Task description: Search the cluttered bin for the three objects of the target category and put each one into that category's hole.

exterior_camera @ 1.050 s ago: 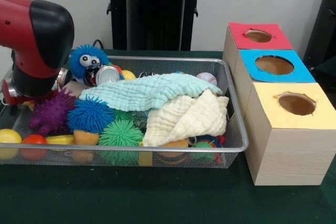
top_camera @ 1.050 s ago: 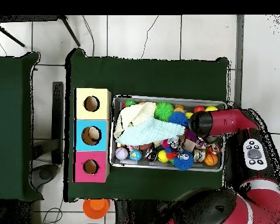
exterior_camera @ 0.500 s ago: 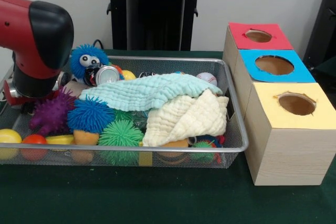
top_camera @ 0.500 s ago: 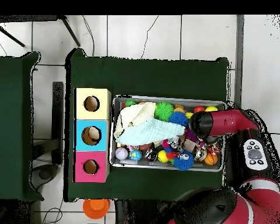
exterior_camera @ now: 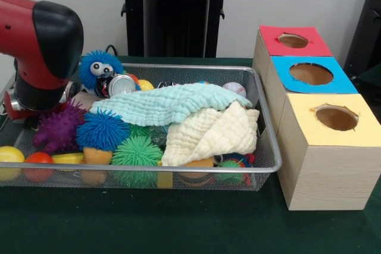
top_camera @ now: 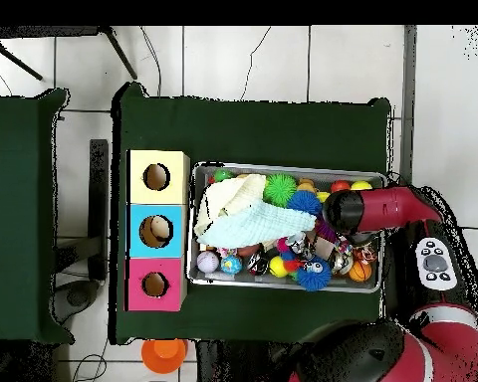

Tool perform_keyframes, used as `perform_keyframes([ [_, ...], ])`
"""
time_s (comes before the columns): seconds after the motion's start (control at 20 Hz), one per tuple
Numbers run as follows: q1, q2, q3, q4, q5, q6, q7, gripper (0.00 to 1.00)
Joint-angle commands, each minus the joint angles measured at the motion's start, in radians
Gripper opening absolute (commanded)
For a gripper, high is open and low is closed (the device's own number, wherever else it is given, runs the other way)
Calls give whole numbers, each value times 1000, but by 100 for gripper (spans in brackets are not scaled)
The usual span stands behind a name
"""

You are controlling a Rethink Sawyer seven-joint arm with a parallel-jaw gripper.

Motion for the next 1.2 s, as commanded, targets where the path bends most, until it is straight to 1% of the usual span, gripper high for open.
perform_keyframes([
  [0.05,-18,-8,49,151,32,-42,-113,0],
  [0.1,-22,-32,52,172,36,-54,-112,0],
  [0.2,-23,-84,52,218,46,-51,-127,0],
  [0.35,-15,-154,48,277,53,-54,-123,0],
  [0.45,-6,-180,44,299,51,-57,-108,0],
  [0.65,4,-189,55,302,53,-63,-89,0],
  [0.85,7,-173,59,291,40,-84,-78,0],
  [1.0,16,-163,66,271,41,-77,-73,0],
  [1.2,13,-186,80,285,57,-87,-73,0],
])
